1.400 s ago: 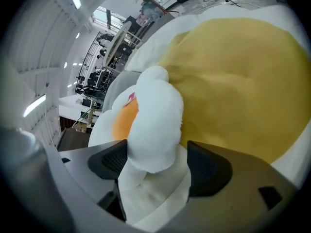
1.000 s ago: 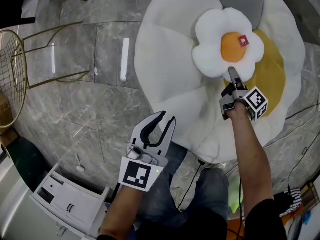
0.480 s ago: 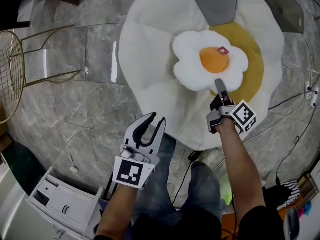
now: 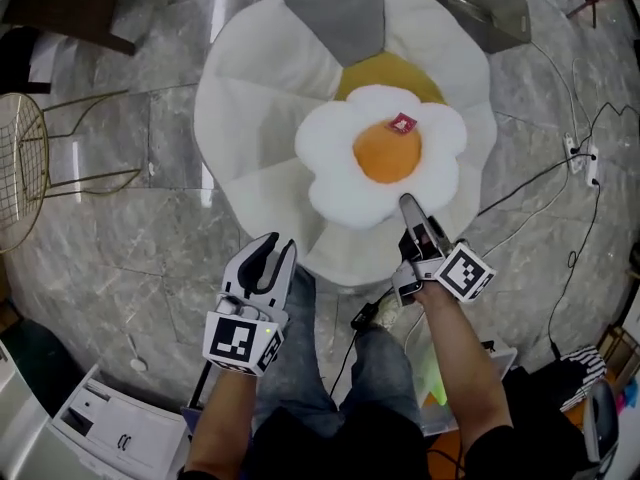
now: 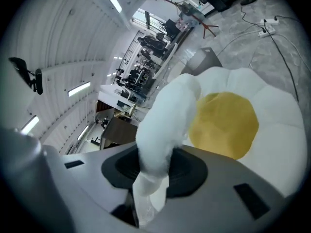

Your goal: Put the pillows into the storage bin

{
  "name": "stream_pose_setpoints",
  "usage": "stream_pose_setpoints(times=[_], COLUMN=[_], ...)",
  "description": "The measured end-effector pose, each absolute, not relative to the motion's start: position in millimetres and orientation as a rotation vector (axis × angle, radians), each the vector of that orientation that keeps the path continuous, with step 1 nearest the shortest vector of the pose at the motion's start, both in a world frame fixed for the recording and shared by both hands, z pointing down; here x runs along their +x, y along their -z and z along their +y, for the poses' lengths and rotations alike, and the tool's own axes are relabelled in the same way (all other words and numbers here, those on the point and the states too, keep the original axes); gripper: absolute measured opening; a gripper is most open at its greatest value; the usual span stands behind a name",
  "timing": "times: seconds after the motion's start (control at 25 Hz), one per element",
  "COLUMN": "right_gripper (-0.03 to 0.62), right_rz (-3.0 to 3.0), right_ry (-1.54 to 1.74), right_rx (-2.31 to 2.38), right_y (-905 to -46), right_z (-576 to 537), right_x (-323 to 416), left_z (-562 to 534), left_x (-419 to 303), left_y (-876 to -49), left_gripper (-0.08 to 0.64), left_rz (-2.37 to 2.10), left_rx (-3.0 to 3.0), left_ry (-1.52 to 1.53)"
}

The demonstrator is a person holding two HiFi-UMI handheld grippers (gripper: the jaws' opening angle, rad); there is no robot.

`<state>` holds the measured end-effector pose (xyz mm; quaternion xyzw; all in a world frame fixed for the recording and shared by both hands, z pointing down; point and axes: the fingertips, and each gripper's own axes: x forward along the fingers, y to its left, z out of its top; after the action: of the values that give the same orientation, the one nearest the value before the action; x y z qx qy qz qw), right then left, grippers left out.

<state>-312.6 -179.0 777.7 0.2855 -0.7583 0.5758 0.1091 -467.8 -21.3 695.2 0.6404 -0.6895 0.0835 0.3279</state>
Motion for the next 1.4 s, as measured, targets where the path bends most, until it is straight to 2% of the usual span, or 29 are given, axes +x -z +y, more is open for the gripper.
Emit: stream_pose_setpoints(times=[0.44,0.8,1.08,1.4], right_gripper=[0.137,0.137,0.137,0.137], right_rz=[-2.529,-2.828,-2.894,-2.942], right_ry=[-1.637,-1.576,-1.568,-1.618], right_rx=[0.746,0.503,0.523,0.855], right_y=[-581.3,-421.0,-347.3,-332.1], right_z=[-205.0,-190.0,-152.2,-131.7], right_x=[-205.9,-145.1,-92.5,-71.5], left_z=[-91.9,-76.4,-52.1,-80.7], left_x=[-388.4,-316.0,-263.5,-269.3], left_y=[-524.6,-383.4,-322.3,-301.3], left_gripper=[0.104,0.106,0.106,0.106], left_rz=[-1.878,-2.059,-1.994,-1.776], left_rx=[1.976,2.048,2.158,2.41], left_ry=[-0.246,-0.137,-0.15,-0.157])
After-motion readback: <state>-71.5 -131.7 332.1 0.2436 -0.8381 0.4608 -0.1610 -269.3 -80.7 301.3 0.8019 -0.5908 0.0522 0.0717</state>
